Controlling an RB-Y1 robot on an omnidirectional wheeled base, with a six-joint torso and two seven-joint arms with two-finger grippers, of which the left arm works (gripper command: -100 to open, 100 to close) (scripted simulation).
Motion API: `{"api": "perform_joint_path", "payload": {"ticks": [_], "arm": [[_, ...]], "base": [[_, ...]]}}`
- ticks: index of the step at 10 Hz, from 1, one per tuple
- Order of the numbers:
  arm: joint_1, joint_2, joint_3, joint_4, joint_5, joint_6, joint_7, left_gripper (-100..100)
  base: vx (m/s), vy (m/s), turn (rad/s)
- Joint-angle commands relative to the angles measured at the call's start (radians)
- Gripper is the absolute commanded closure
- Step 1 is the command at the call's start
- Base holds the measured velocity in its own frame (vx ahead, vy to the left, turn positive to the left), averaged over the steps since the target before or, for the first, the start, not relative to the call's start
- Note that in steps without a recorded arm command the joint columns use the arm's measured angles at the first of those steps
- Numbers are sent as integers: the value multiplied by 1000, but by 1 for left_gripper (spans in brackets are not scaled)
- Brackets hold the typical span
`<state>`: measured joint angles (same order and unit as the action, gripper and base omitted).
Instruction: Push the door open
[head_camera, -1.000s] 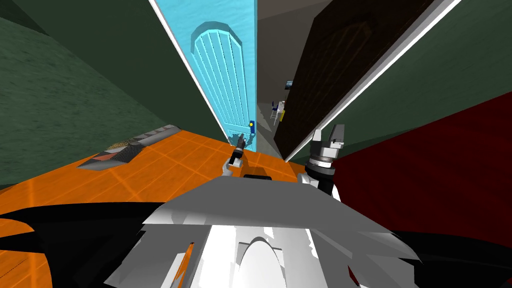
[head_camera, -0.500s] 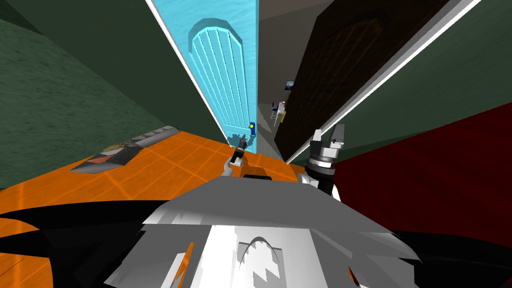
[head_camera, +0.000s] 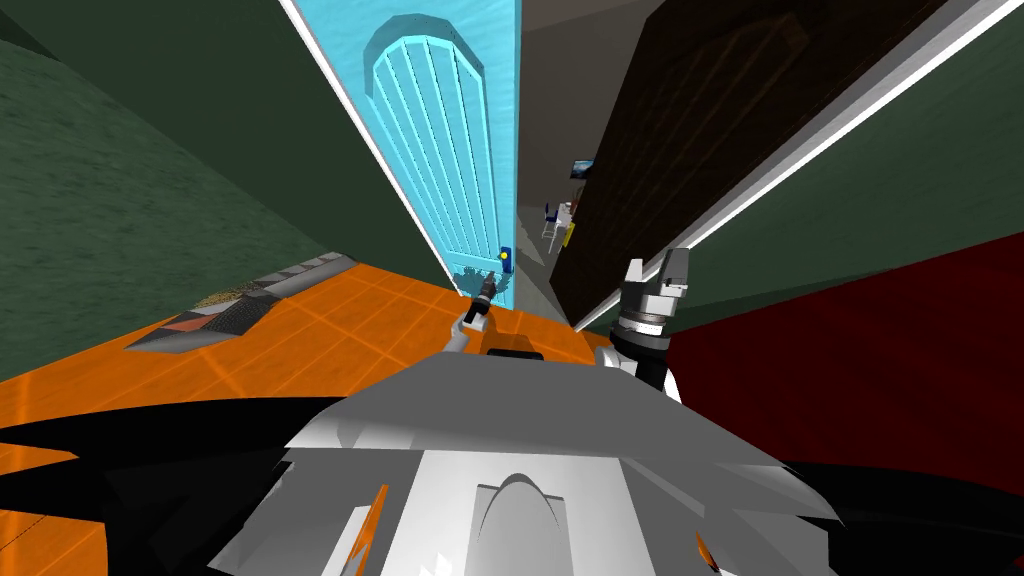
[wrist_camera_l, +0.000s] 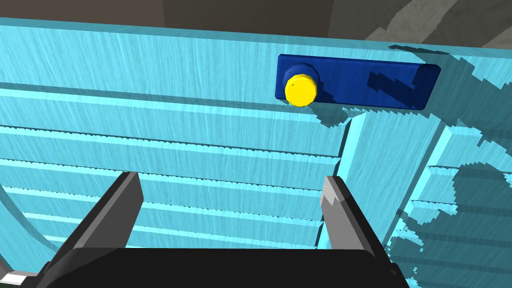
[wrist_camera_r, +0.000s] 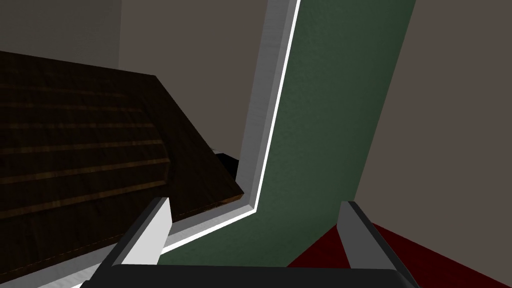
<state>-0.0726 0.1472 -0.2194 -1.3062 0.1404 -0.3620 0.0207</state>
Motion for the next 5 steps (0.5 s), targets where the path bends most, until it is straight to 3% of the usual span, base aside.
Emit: {"api": "perform_joint_path", "payload": {"ticks": [1,5], "arm": [[-21,6,-5,32,5,3,7,-100],[-87,16,-26,144,20,9,24,-100]], "base": [[93,25,-6],[140,48,-8]]}}
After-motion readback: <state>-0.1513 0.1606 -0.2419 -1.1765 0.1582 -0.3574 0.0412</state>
